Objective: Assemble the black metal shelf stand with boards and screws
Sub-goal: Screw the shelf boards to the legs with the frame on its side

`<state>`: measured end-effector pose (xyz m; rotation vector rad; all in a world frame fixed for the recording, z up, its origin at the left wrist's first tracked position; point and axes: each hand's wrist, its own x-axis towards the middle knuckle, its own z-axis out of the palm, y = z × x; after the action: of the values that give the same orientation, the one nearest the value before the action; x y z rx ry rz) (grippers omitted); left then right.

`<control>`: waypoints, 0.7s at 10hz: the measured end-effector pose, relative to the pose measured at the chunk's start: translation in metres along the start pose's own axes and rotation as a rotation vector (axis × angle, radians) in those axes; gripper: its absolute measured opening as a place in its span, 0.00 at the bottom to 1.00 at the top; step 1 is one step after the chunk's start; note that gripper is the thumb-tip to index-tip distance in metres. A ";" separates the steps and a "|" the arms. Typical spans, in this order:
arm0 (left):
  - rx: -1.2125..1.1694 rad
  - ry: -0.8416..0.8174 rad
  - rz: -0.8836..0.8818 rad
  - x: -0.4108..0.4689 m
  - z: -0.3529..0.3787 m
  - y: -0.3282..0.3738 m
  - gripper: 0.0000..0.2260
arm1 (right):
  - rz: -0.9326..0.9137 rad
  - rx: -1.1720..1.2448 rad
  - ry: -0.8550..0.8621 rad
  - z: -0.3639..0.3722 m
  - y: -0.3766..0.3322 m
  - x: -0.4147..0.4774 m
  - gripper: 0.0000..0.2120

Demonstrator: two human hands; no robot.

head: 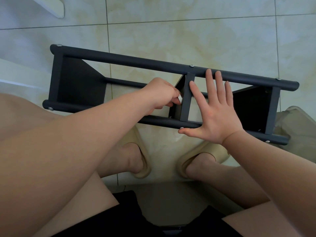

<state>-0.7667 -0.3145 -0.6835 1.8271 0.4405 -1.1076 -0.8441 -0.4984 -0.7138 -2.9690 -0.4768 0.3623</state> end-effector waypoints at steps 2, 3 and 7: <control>0.031 -0.040 -0.052 0.001 0.000 0.001 0.08 | -0.006 -0.013 0.009 0.001 0.000 0.000 0.58; 0.018 -0.081 -0.082 0.000 0.000 0.000 0.06 | -0.006 -0.009 0.017 0.002 0.000 0.000 0.58; 0.171 -0.081 -0.081 -0.001 -0.002 0.002 0.09 | -0.014 -0.013 0.031 0.003 0.001 -0.001 0.58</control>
<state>-0.7652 -0.3136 -0.6812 1.9180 0.3852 -1.3043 -0.8450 -0.4990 -0.7162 -2.9777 -0.4982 0.3127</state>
